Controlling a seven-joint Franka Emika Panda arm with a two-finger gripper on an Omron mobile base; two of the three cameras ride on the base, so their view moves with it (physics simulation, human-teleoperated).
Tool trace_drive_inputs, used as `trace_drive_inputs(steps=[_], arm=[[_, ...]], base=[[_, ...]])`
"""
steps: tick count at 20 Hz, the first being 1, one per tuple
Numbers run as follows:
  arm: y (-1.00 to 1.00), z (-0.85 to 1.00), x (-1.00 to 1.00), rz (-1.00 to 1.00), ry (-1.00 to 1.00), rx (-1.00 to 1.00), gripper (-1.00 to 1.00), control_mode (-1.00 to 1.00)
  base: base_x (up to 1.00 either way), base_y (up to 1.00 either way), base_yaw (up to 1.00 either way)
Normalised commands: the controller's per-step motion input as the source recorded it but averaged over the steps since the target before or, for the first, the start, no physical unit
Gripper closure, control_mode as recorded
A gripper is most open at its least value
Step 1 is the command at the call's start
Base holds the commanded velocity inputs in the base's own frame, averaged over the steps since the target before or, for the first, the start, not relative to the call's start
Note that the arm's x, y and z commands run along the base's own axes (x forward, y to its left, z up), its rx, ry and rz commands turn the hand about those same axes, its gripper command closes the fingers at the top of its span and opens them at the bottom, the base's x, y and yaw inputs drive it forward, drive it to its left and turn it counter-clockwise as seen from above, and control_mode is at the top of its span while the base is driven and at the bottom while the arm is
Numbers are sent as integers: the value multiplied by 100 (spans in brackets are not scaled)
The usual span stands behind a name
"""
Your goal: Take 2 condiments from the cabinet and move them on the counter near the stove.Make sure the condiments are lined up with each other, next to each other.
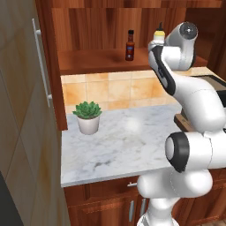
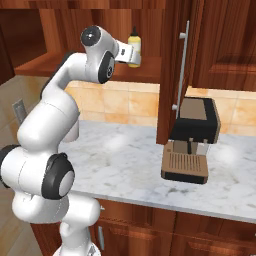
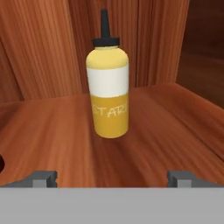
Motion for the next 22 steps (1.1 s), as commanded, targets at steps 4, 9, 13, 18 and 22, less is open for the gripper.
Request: trace_drive_inputs(steps=[4,9,13,18,22], arm=[[-9,0,37,0,-7,0,-100,-100],[0,0,24,0,-4,0,-100,-100],[0,4,12,0,1,0,-100,-100],[0,1,22,0,3,0,-100,-100],[0,0,31,0,1,0,-100,-100]], base=[[0,0,0],[0,0,0],[0,0,0],[0,0,0],[0,0,0]])
